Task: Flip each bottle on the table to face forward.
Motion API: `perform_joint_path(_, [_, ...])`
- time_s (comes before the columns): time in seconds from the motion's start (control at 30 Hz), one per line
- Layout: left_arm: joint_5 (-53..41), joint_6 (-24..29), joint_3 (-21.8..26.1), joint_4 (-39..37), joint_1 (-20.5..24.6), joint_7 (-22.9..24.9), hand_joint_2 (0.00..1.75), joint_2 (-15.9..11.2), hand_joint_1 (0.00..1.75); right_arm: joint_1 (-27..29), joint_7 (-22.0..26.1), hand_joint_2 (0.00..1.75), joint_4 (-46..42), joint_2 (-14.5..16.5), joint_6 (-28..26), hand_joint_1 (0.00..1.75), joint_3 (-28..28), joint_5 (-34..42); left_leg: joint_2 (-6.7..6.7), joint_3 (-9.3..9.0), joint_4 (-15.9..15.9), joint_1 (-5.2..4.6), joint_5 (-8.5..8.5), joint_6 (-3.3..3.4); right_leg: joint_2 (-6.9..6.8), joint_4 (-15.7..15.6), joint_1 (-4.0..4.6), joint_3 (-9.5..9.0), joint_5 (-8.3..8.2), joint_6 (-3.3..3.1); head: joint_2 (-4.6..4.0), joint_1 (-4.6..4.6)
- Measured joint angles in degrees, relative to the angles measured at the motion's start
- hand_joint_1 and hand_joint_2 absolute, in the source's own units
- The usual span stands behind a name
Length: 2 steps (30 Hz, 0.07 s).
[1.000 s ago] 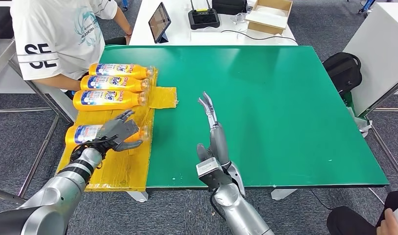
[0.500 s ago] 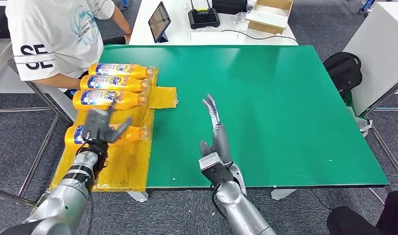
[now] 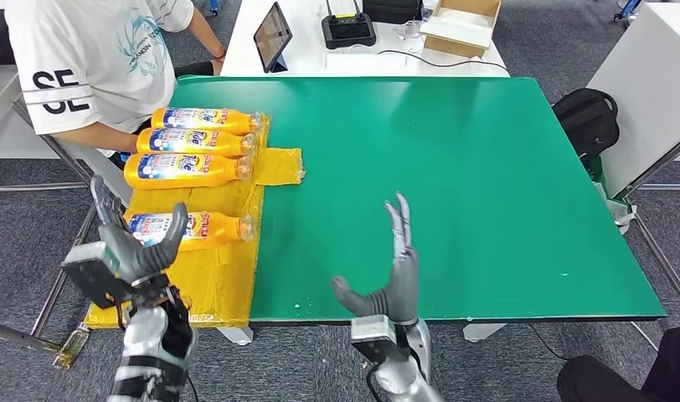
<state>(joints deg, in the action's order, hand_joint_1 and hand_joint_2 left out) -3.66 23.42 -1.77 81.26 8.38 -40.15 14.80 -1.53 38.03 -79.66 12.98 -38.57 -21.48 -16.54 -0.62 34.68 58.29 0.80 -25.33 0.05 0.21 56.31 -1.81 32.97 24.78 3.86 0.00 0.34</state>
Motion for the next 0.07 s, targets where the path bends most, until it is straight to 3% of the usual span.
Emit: perform_joint_path(0.07, [0.5, -0.4, -1.3, 2.3, -2.8, 0.1, 1.75, 0.4, 0.00, 2.5, 0.0, 1.75, -2.2, 0.3, -0.9, 0.00, 0.8, 0.1, 0.02, 0.00, 0.0, 0.00, -0.02, 0.00, 0.01, 0.0, 0.00, 0.01, 0.01, 0.00, 0.00, 0.00])
